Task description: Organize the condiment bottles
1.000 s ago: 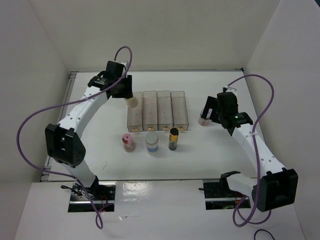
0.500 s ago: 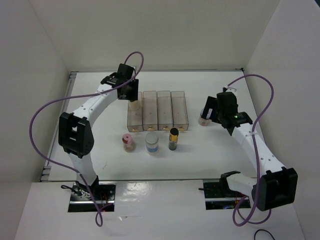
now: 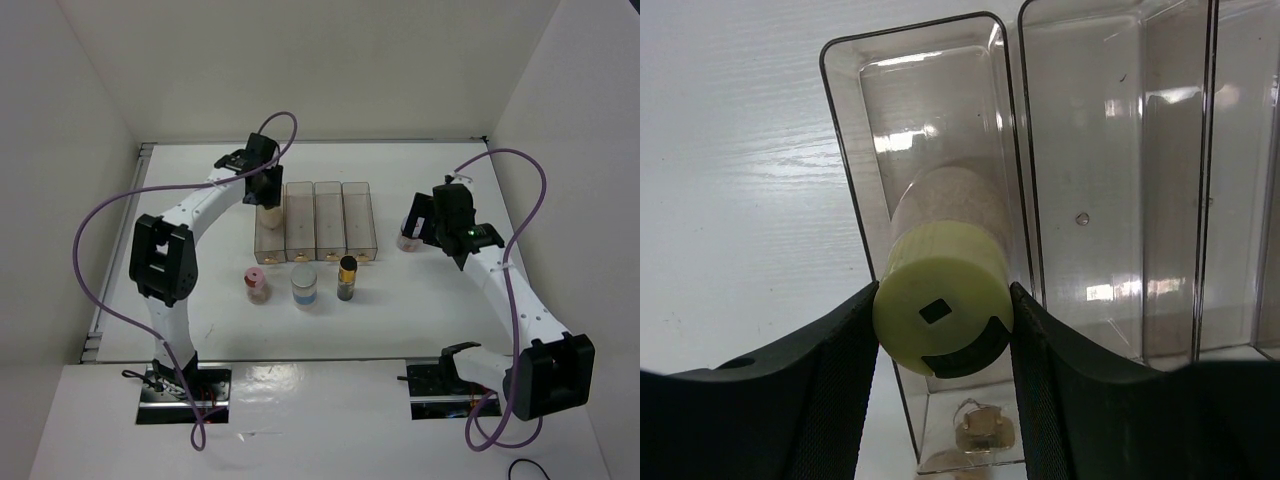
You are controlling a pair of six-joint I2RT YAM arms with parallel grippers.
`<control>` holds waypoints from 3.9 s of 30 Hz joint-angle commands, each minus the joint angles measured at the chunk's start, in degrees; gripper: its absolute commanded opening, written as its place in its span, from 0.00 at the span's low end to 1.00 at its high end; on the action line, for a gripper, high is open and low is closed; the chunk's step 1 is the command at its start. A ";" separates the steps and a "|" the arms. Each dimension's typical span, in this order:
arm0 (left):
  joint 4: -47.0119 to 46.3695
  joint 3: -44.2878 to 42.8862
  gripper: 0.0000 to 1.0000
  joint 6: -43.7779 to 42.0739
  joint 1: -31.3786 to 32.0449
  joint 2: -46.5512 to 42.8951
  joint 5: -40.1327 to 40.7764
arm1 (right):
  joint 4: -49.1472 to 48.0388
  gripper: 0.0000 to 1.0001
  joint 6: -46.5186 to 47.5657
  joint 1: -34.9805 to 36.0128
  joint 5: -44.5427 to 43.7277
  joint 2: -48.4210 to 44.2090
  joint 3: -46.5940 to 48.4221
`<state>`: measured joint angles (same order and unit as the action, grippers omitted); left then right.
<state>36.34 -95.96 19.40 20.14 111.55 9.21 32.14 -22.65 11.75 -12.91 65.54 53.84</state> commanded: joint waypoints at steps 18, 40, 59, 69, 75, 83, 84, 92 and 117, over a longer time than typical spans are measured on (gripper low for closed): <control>0.31 -4.23 0.83 -1.12 1.04 -0.79 3.87 | -2.35 0.98 -0.11 -0.15 -1.07 0.03 0.03; 9.98 28.28 1.00 7.40 2.71 -37.18 -4.12 | -2.87 0.98 -0.11 -0.15 -0.45 -3.40 -0.49; 14.19 30.31 0.99 6.53 9.38 -34.03 -3.77 | -3.40 0.98 -0.11 -0.15 -1.50 -3.93 -0.49; 13.06 31.36 0.93 7.85 9.39 -30.08 -2.71 | -3.40 0.98 -0.64 -0.15 -1.51 -3.93 -0.49; 12.01 31.89 0.92 7.85 9.39 -29.54 -2.09 | -3.40 0.98 -0.64 -0.15 -1.51 -3.93 -0.49; 11.48 31.89 0.79 7.85 9.39 -27.88 -2.62 | -3.40 0.98 -0.64 -0.15 -1.51 -3.93 -0.49; 11.48 31.89 0.78 7.85 9.39 -27.88 -2.62 | -3.40 0.98 -0.64 -0.15 -1.51 -3.93 -0.49; 11.48 32.42 0.73 7.85 9.39 -27.35 -3.24 | -3.40 0.98 -0.64 -0.15 -1.51 -3.93 -0.49; 23.16 4.66 0.38 4.60 9.92 -32.19 -6.84 | -3.40 0.98 -0.64 -0.15 -1.51 -3.93 -0.49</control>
<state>57.12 -84.77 26.46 29.82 79.46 3.92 30.87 -23.07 11.75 -13.21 63.00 53.54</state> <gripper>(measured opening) 0.578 0.982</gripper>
